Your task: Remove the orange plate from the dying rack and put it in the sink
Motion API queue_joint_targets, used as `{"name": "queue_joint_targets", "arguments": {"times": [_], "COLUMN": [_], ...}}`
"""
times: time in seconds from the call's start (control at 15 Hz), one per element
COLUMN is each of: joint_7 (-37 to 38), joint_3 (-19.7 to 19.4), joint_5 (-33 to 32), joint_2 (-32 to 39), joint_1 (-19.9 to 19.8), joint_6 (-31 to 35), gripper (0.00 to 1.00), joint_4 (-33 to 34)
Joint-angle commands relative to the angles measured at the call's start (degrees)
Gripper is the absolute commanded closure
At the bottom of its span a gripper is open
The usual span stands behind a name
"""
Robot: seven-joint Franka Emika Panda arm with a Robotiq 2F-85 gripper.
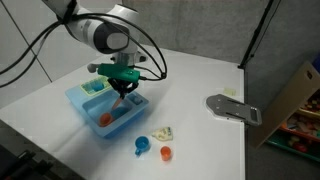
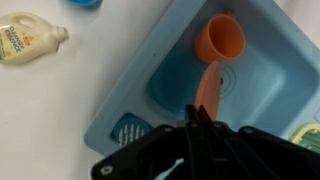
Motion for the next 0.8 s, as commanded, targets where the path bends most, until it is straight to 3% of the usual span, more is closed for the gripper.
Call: {"name": "queue_joint_targets", "arguments": {"times": [0.0, 0.73], "joint_7": [0.96, 2.54], "joint_3": [0.68, 0.12], "joint_5": [-1.13, -1.69], "joint_2": [2.50, 6.47], "joint_1": [-1.37, -2.59], "joint_6": [-1.03, -2.04], "gripper": [0.97, 0.97], "joint_4": [2.72, 5.99]}}
